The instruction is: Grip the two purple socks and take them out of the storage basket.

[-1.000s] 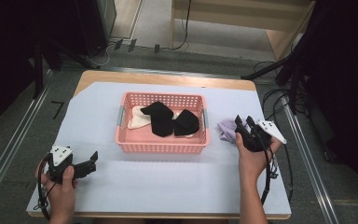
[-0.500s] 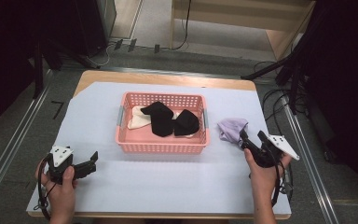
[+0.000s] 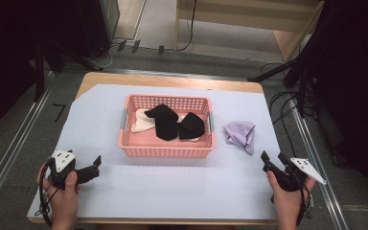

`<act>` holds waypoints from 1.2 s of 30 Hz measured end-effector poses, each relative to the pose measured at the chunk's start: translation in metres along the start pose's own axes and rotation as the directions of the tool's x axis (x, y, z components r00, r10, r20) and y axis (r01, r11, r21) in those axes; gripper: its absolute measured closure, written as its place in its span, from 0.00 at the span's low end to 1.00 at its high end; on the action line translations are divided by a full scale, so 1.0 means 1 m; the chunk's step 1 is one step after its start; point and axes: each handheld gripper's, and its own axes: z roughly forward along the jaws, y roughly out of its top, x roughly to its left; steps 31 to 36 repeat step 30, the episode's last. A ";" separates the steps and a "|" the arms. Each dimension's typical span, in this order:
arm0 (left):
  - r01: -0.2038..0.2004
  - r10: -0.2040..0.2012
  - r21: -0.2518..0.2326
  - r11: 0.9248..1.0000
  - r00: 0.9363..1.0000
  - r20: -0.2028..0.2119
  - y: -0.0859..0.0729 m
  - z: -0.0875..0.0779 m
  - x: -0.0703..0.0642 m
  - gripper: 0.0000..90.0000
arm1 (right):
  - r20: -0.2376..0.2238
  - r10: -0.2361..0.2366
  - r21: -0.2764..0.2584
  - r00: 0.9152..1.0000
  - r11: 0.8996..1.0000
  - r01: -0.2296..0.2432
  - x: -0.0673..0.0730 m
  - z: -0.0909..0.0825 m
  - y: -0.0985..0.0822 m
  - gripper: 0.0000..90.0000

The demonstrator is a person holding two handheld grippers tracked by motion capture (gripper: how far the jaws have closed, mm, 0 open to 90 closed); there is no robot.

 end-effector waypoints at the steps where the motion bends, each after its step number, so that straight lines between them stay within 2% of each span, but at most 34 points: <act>1: -0.002 0.002 0.003 1.000 1.000 -0.001 0.000 0.000 0.000 0.04 | 0.002 0.008 -0.002 1.000 1.000 -0.008 -0.002 -0.002 -0.002 0.34; 6: -0.008 0.008 0.003 1.000 1.000 -0.002 0.000 0.001 0.000 0.04 | 0.011 0.008 0.011 1.000 1.000 -0.008 -0.012 -0.012 -0.008 0.34; 7: -0.007 0.007 0.004 1.000 1.000 -0.002 0.000 0.001 -0.001 0.04 | 0.009 -0.009 0.004 1.000 1.000 0.009 -0.016 -0.014 -0.009 0.34; 9: -0.008 0.008 0.008 1.000 1.000 -0.005 0.000 0.001 -0.001 0.04 | 0.014 0.009 0.013 1.000 1.000 -0.009 -0.020 -0.020 -0.012 0.35; 12: -0.023 0.023 0.008 1.000 1.000 -0.013 0.000 0.001 -0.002 0.04 | 0.018 -0.007 0.008 1.000 1.000 0.007 -0.030 -0.028 -0.018 0.35; 14: -0.032 0.032 0.011 0.999 0.999 -0.020 0.000 0.001 -0.004 0.04 | 0.021 0.006 0.011 1.000 1.000 -0.006 -0.032 -0.032 -0.023 0.35; 15: -0.036 0.036 0.011 0.999 0.999 -0.019 0.000 0.001 -0.004 0.04 | 0.005 0.011 -0.011 1.000 1.000 -0.011 -0.034 -0.034 -0.024 0.36; 17: -0.042 0.043 0.017 0.999 0.999 -0.021 0.001 0.001 -0.005 0.04 | 0.012 0.025 -0.047 1.000 0.999 -0.025 -0.035 -0.037 -0.026 0.37; 19: -0.044 0.044 0.018 0.999 0.999 -0.022 0.001 0.001 -0.005 0.04 | -0.005 0.042 -0.043 0.999 0.998 -0.042 -0.036 -0.038 -0.026 0.36; 21: -0.045 0.045 0.015 0.999 0.999 -0.019 0.001 0.001 -0.005 0.04 | -0.011 0.033 -0.046 0.999 0.998 -0.034 -0.037 -0.037 -0.026 0.36; 23: -0.046 0.046 0.007 0.999 0.999 -0.019 0.000 0.001 -0.005 0.04 | -0.015 0.036 -0.032 0.999 0.999 -0.036 -0.036 -0.037 -0.026 0.36; 26: -0.046 0.046 0.006 0.999 0.999 -0.018 0.000 0.001 -0.005 0.04 | -0.031 0.003 -0.013 1.000 1.000 -0.003 -0.035 -0.034 -0.026 0.38; 29: -0.045 0.045 -0.002 0.999 0.999 -0.017 0.000 0.000 -0.005 0.04 | -0.021 0.001 0.013 1.000 1.000 0.000 -0.033 -0.033 -0.025 0.38; 36: -0.041 0.041 -0.004 0.999 0.999 -0.016 0.000 -0.001 -0.005 0.04 | -0.018 -0.003 0.013 1.000 1.000 0.003 -0.033 -0.033 -0.025 0.38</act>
